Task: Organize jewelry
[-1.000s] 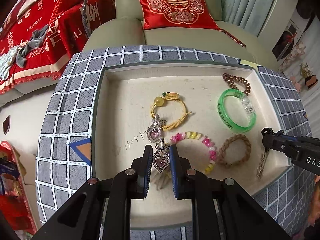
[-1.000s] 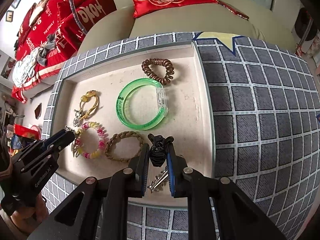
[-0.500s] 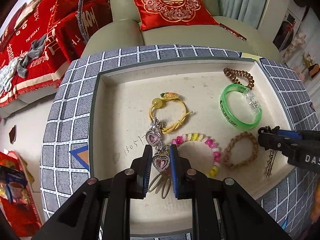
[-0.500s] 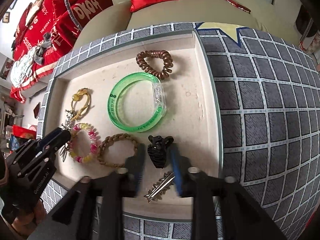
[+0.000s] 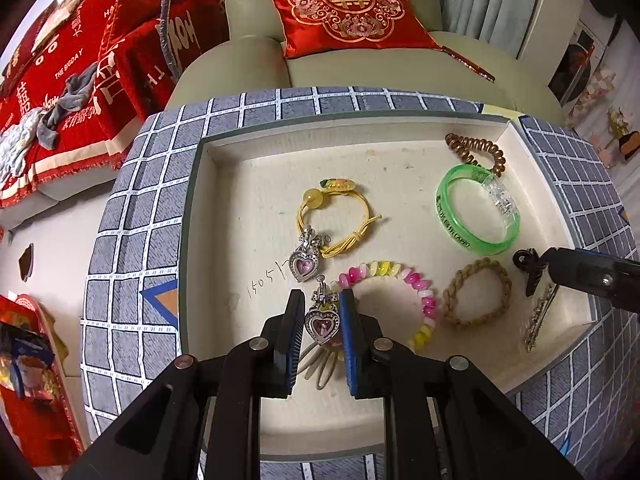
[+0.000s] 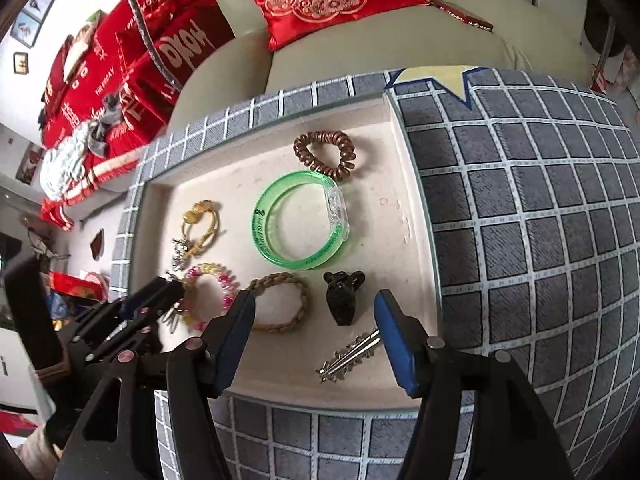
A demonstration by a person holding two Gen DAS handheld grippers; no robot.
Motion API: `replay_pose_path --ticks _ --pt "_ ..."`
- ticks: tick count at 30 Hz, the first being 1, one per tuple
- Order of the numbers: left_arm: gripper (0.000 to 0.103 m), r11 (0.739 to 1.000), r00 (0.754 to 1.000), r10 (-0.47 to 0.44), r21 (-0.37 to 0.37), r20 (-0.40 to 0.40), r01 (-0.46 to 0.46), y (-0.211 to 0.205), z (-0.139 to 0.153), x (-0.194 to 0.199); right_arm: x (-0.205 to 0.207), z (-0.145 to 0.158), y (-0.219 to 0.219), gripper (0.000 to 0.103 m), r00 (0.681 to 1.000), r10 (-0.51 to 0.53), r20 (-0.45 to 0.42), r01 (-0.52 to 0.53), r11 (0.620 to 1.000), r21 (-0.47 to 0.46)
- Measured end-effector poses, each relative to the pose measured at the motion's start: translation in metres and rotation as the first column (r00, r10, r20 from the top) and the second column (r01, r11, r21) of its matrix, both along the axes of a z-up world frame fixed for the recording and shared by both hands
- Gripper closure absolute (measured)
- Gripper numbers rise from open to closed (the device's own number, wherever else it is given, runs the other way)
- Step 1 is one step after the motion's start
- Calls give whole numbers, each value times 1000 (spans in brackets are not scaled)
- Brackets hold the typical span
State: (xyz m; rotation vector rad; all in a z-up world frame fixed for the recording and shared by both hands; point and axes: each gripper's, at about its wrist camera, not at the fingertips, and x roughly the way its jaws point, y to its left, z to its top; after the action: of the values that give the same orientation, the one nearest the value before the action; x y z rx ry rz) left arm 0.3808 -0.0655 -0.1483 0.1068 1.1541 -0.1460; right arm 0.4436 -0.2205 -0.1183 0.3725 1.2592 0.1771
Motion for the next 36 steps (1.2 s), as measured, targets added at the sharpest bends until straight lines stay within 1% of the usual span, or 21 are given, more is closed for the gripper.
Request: replay_pose_path --ticks 5,6,7,8,10,12,18,21,22,23,29,36 --pt "70 1000 1000 -2 0 26 2 -1 6 -2 -10 8 -7 37 1000 -22 10 22 1000 9" --pt "58 1000 1000 1 0 29 -1 -1 8 -2 -12 10 -8 37 1000 -25 12 25 1000 9" --pt "38 1000 1000 3 -2 30 -2 -1 9 -2 -13 11 -9 37 1000 -26 15 26 1000 10" --pt "0 1000 999 13 -2 41 -13 0 12 -3 -15 13 -10 37 999 -29 18 29 1000 10" --pt "0 999 995 35 -3 98 -35 2 21 -7 -19 16 -12 37 999 -33 26 33 999 6" --pt "0 1000 996 22 -17 89 -21 2 25 -8 -22 19 -13 36 999 -37 32 37 999 3" --pt "0 1000 997 24 -9 76 -23 2 31 -12 -29 20 -14 36 999 -41 26 41 999 12" --pt "0 1000 997 27 2 74 -27 4 34 -16 -34 20 -11 31 999 -31 21 31 999 17" --pt "0 1000 997 27 1 72 -27 5 35 -18 -36 20 -10 28 999 -28 19 28 999 18" --pt "0 1000 997 27 1 70 -28 6 35 -19 -37 20 -9 22 1000 -27 17 26 999 19" --pt "0 999 998 30 14 54 -31 13 37 -34 -45 19 -4 20 1000 -12 10 12 1000 15" --pt "0 998 997 37 53 69 -40 20 38 -57 -61 19 3 19 999 5 36 -3 998 -56"
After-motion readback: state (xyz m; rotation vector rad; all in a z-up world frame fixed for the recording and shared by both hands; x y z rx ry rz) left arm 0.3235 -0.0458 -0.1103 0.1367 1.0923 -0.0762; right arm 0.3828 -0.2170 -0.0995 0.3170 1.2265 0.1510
